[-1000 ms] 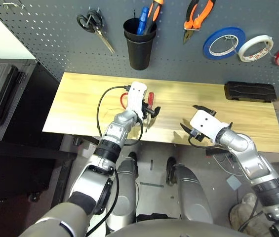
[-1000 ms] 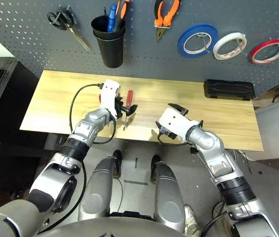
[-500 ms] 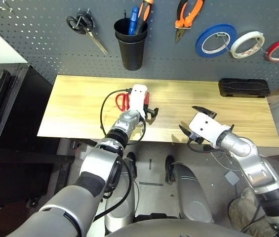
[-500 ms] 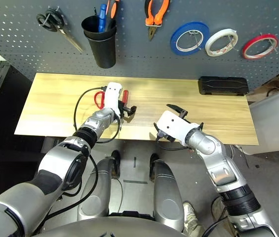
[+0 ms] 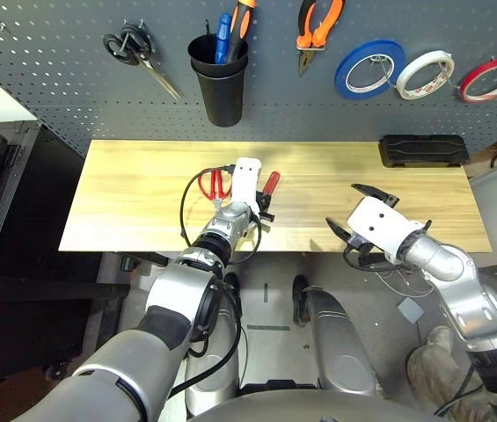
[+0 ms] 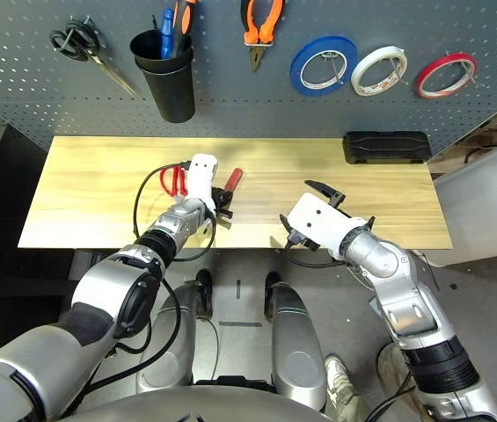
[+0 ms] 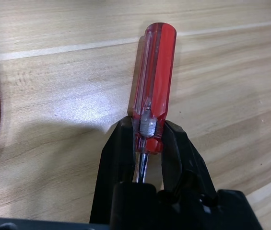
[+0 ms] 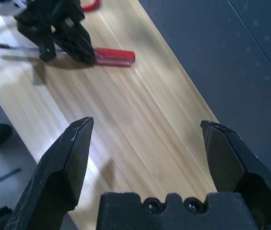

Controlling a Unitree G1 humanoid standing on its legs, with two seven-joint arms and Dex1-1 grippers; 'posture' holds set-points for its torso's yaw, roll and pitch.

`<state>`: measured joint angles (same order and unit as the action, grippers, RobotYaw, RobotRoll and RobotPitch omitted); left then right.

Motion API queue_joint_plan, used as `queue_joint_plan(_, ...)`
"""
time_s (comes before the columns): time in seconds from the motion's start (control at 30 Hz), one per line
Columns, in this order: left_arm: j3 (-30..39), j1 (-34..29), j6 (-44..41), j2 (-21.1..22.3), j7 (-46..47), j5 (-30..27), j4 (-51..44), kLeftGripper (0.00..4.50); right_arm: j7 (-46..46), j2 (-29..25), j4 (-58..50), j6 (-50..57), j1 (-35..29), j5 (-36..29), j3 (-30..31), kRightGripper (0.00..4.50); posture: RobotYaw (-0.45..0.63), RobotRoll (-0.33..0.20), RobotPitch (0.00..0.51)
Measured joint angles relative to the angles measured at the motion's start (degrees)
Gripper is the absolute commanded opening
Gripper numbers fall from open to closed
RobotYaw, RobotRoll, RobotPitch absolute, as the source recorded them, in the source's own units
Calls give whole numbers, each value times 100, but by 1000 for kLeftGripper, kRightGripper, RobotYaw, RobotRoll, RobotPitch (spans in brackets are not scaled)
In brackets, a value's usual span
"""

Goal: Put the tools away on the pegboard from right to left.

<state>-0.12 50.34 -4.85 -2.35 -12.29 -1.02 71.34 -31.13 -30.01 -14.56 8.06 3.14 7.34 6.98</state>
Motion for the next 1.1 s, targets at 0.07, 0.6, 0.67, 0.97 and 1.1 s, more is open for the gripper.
queue_joint_plan(0.07,16,-113,8,4,0,-6,-205,810,-100,0,250,-115,89,-107,-8,4500,42,0,323)
queue_joint_plan(0.6,3,-3511,-1742,-3,565,-174,-6644,810,-584,38,3274,-1856,1836,-289,29,4500,258,0,331)
queue_joint_plan(0.67,31,-3735,-1853,-18,626,-240,-7153,810,-605,61,3627,-2108,2016,-314,20,4500,281,0,328)
queue_joint_plan(0.97,22,-4580,-1876,-94,709,-540,-8990,810,-839,271,5275,-2976,2790,-679,-163,4500,368,0,309)
queue_joint_plan(1.1,185,-4105,-2113,42,801,-697,-9900,810,-971,311,5893,-3298,3066,-943,-448,4500,381,0,304)
